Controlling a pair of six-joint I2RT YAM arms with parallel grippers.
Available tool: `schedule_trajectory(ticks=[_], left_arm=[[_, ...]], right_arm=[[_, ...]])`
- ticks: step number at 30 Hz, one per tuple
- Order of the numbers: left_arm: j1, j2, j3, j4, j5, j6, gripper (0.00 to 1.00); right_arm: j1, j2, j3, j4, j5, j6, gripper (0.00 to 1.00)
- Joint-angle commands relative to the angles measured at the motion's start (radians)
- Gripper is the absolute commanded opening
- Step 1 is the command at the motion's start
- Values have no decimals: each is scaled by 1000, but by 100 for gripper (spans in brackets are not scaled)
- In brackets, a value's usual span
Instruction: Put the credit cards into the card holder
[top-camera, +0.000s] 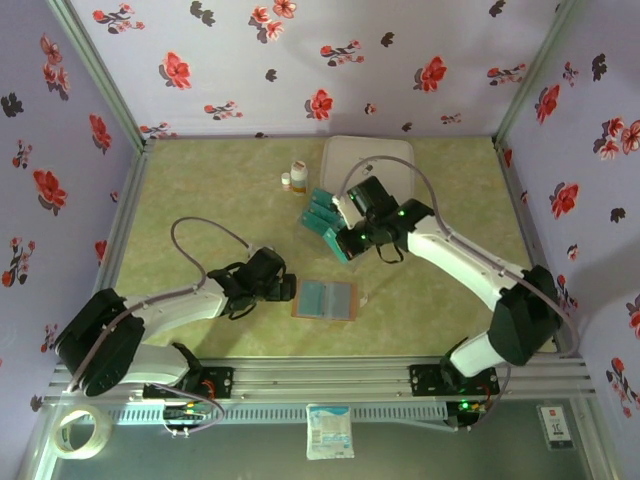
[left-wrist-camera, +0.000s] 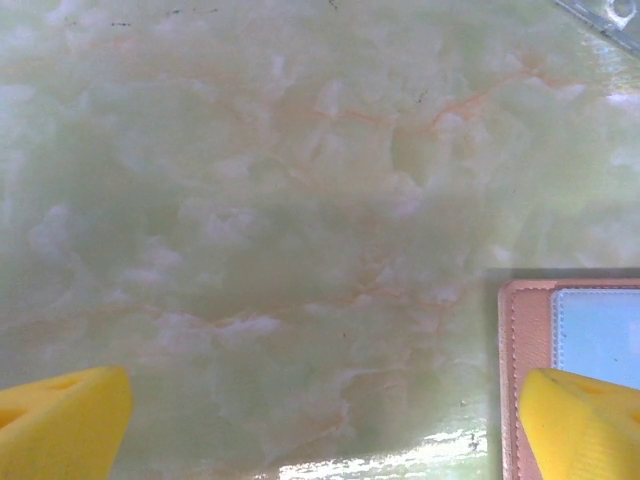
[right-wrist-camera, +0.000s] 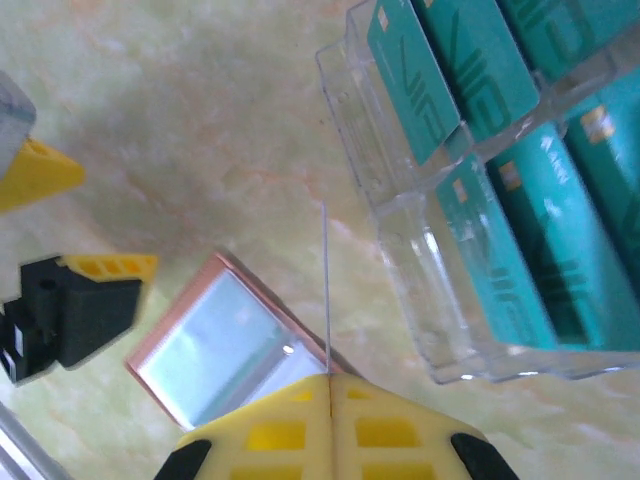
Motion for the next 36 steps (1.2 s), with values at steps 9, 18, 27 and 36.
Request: schedule_trajectory(ticks=[9,18,27,36], left_arm=[[-96,13,46,-74,-66,56,100],[-154,81,88,-54,-114,75,100],[-175,146,91,-51,-138,63,100],[-182,146,50,-53,-159,25,100]], right_arm=[[0,-263,-527,654,-58,661,0],[42,-344,-724,821,30,828,0],[103,-321,-803,932,91,872,0],[126,-260,-820,1002,85,879,0]])
